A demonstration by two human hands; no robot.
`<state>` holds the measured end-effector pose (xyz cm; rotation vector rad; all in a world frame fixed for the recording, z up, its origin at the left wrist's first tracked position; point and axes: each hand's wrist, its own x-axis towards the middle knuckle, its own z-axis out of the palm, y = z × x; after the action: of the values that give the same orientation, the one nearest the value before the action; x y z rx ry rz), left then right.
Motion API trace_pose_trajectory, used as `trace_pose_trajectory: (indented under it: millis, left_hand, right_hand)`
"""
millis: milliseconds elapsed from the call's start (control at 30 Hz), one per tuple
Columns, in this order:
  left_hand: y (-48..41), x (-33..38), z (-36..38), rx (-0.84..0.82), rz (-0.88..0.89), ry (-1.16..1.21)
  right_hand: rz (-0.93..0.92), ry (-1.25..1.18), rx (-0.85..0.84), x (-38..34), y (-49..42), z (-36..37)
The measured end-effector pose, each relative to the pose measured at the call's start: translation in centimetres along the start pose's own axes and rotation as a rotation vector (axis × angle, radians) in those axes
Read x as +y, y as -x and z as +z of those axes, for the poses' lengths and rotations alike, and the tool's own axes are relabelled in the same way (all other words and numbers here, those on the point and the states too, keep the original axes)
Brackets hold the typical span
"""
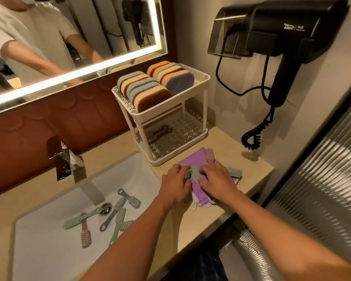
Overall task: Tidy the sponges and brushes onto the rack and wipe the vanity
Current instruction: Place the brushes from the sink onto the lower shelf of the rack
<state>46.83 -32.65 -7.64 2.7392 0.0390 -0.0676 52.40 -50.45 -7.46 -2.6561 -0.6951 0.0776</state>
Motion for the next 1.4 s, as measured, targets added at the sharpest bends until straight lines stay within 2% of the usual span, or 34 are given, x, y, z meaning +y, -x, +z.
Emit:
trace_pose_trajectory:
  millis: [67, 233, 333, 467, 700, 933, 1133, 1200, 1300, 1400]
  left_hand:
    - [-0.4, 0.6, 0.5, -0.057, 0.002, 0.005]
    - [-0.9, 0.4, -0.1, -0.083, 0.031, 0.046]
    - [-1.7, -0.4, -0.8, -0.105, 0.157, 0.057]
    - [-1.9, -0.6, -1.8, -0.085, 0.155, 0.109]
    - [-1.6, -0.4, -2.0, -0.071, 0.111, -0.222]
    - [-0.2, -2.1, -3.1, 0.002, 0.128, -0.364]
    - [1.8, -4.2, -4.8, 0.022, 0.068, -0.248]
    - [2.4, -5.3, -5.5, 0.061, 0.056, -0.292]
    - [3.1, -7.1, -7.0, 0.159, -0.026, -0.335]
    - [3.7, -8.9, -8.3, 0.198, -0.131, -0.323]
  right_hand:
    - [-0.007, 0.057, 0.011, -0.1, 0.4, 0.4]
    - [0.012, 0.184, 0.048, -0.9, 0.0, 0.8]
    - [0.037, 0.156, 0.055, -1.2, -0.2, 1.0]
    - [0.052, 0.115, 0.071, -1.2, 0.0, 1.1]
    - [0.062, 0.048, 0.05, -1.3, 0.3, 0.7]
    - [0.115, -0.007, 0.018, -2.5, -0.4, -0.1]
    - [0.084, -0.056, -0.005, -4.5, -1.3, -0.4]
    - [0.067, -0.061, -0.01, -5.0, -2.0, -0.6]
    - [0.05, -0.082, 0.002, -5.7, -3.2, -0.9]
    - [0.027, 0.005, 0.014, -6.7, -4.6, -0.7]
